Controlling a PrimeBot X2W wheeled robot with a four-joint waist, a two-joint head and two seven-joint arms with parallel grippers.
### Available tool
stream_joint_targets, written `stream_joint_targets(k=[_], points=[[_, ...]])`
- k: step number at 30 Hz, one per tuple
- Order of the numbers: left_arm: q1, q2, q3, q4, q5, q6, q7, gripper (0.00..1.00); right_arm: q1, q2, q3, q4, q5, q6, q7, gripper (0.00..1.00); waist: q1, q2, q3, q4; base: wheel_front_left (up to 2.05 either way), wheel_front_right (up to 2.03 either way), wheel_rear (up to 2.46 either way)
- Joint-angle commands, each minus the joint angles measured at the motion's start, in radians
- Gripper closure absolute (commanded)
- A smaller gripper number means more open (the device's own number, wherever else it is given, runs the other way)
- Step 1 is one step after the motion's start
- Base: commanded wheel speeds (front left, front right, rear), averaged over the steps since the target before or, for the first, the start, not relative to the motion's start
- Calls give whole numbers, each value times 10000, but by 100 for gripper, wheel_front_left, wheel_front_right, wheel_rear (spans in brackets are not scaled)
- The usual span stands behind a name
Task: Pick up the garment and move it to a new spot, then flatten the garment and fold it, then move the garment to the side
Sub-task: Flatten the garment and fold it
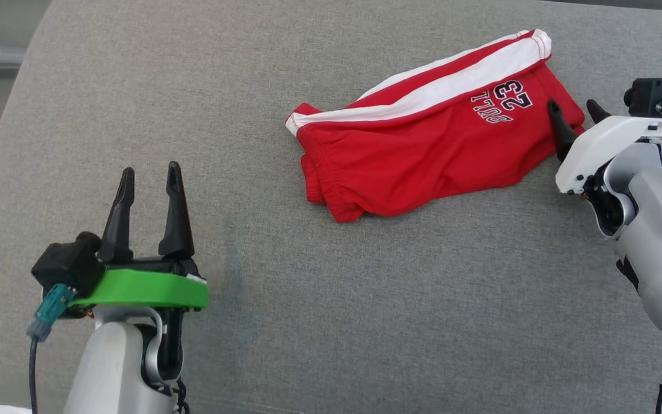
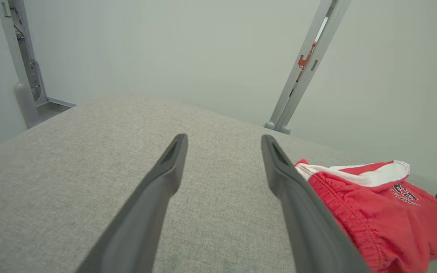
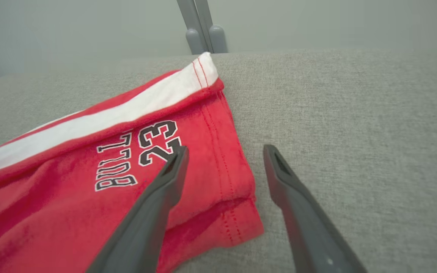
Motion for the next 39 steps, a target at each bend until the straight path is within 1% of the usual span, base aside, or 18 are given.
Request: stream_joint_targets(k=[1, 3, 10, 11, 12, 13, 16, 21, 26, 33, 39], points=[[233, 31, 93, -114, 97, 43, 3, 0, 5, -4, 44, 132, 45, -14, -31, 0, -1, 0, 45, 97, 0, 0, 0], [489, 33, 267, -210, 177, 77, 3, 0, -8, 52, 117, 368, 65, -14, -1, 0, -1, 0, 57, 165, 0, 0, 0], [896, 31, 350, -310, 214, 36, 3, 0, -68, 129, 233, 1110, 114, -14, 52, 0, -1, 0, 109, 317, 0, 0, 0], [912, 31, 325, -314, 201, 47, 3, 0, -56, 151, 231, 1235, 160, -15, 148, 33, -1, 0, 122, 334, 0, 0, 0], [912, 31, 303, -316, 194, 61, 3, 0, -49, 179, 246, 1272, 190, -15, 171, 76, -1, 0, 130, 344, 0, 0, 0], [903, 31, 277, -316, 197, 81, 3, 0, -44, 217, 265, 1282, 226, -15, 157, 100, -1, 0, 135, 348, 0, 0, 0], [917, 31, 283, -299, 259, 109, 5, 0, -32, 288, 334, 1162, 363, -11, 69, 100, -1, 0, 75, 279, 0, 0, 0], [1087, 32, 485, -150, 438, 67, 3, 0, 265, 194, 384, 820, 730, -14, -197, 100, -1, 0, -353, 4, 0, 0, 0], [1371, 34, 631, -66, 596, 4, 3, 0, 955, -52, 439, 284, 1271, -14, -386, 100, -1, 0, -848, -338, 0, 0, 0], [1921, 35, 976, -13, 928, -53, 5, 0, 2301, -789, 371, -512, 2179, -15, -648, 100, -1, 0, -1494, -908, 0, 0, 0], [2233, 34, 1268, -13, 1092, -152, 5, 0, 3069, -1406, 244, -849, 2677, -14, -790, 100, -1, 0, -1768, -1214, 0, 0, 0]])
